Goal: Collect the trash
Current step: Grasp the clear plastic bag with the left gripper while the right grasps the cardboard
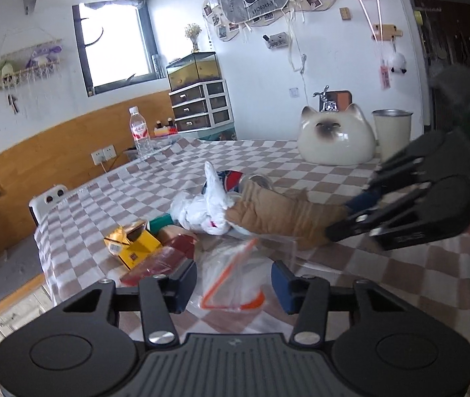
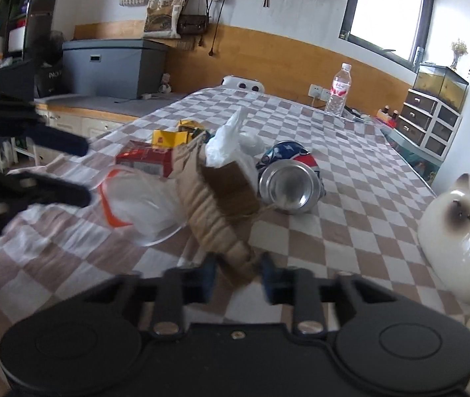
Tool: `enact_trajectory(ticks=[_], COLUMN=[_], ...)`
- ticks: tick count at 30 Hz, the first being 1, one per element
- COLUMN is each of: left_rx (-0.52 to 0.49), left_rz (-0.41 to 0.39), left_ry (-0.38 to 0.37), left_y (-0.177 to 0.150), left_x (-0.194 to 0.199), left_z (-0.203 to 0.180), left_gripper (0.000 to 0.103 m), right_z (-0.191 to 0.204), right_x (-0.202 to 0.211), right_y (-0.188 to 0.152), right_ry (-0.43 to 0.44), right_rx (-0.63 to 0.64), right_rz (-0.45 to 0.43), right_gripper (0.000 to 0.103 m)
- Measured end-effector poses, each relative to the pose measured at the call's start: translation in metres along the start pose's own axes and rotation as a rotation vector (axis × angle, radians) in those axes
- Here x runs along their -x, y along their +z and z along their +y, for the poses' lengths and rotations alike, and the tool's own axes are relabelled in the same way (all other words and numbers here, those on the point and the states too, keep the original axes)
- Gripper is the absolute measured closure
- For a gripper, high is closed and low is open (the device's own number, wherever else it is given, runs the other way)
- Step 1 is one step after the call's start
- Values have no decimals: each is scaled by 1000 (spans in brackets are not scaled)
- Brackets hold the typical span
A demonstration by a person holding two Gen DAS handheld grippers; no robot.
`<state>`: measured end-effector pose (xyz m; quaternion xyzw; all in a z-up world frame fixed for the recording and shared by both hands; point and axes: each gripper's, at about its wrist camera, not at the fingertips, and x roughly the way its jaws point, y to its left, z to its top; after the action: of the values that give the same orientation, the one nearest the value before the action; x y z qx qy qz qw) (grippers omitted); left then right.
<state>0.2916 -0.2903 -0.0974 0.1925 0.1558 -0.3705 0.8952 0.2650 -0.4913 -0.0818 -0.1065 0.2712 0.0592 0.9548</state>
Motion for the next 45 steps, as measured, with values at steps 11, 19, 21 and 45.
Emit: enact_trajectory(ticks=[11, 19, 21, 45], left_rx=[-31, 4, 19, 229], left_rz=[31, 10, 10, -4], left_ry=[0, 43, 48, 19], left_y=[-3, -10, -15, -36], left_x=[-29, -19, -11, 75], left_z=[-3, 1, 0, -6], left_gripper=[74, 88, 89, 92], right_z=[8, 28, 31, 4], right_x=[60, 108, 113, 33], right_y=[-13, -26, -27, -25], right_ry=[45, 120, 107, -45], right_rx=[-68, -103, -113, -353], right_rz=[-20, -49, -66, 27], right_gripper=[100, 86, 57, 16])
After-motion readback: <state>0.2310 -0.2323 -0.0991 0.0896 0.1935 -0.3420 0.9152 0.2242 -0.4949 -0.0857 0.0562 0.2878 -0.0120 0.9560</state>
